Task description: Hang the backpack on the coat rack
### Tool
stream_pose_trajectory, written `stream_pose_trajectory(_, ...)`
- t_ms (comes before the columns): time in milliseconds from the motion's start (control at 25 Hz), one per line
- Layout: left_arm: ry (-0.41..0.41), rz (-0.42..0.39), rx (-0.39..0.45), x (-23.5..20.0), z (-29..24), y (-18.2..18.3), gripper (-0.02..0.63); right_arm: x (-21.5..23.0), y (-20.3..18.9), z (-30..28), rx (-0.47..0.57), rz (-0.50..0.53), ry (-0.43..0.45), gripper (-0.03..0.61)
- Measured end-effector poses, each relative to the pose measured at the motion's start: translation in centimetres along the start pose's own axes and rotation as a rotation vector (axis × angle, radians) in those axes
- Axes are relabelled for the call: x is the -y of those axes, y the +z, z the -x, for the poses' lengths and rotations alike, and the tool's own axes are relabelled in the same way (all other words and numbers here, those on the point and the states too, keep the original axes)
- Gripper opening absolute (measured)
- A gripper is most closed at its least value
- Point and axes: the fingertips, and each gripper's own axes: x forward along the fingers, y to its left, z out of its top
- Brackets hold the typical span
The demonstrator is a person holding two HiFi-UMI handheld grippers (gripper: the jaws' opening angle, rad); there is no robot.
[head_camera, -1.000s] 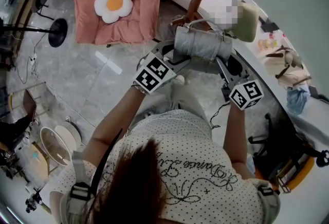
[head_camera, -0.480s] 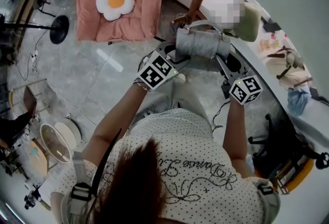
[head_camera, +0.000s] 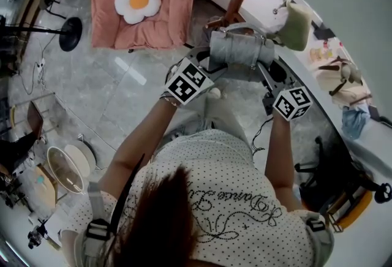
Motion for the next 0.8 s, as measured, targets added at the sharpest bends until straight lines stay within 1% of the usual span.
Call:
stream_pose_trajectory(120,0.000,0.034,-0.016,-0.6,-0.7,-0.7,0.229,0.6,-0.8,-0.8,-0.028,-0.022,-0.008,0.167)
stream_pose_trajectory(240,0.007,0.063,-0.011,-1.2,-1.1,-0.7,0.227,1.1,-0.9,-1.4,-0.029,-0.030,-0.021,0.170)
stream_pose_trajectory(520,0.017,0.079,-0.027,-2.0,-1.9,-1.1,0.227,2.1,-1.1,-2.4,-0.051,-0.040,-0.035,0.173)
stream_pose_trajectory(800,0.032,0.114,-0.026,-2.6,-2.9,-1.4,0.227,3.6,-1.7,-3.5,-0.069,-0.048,-0.063,0.178)
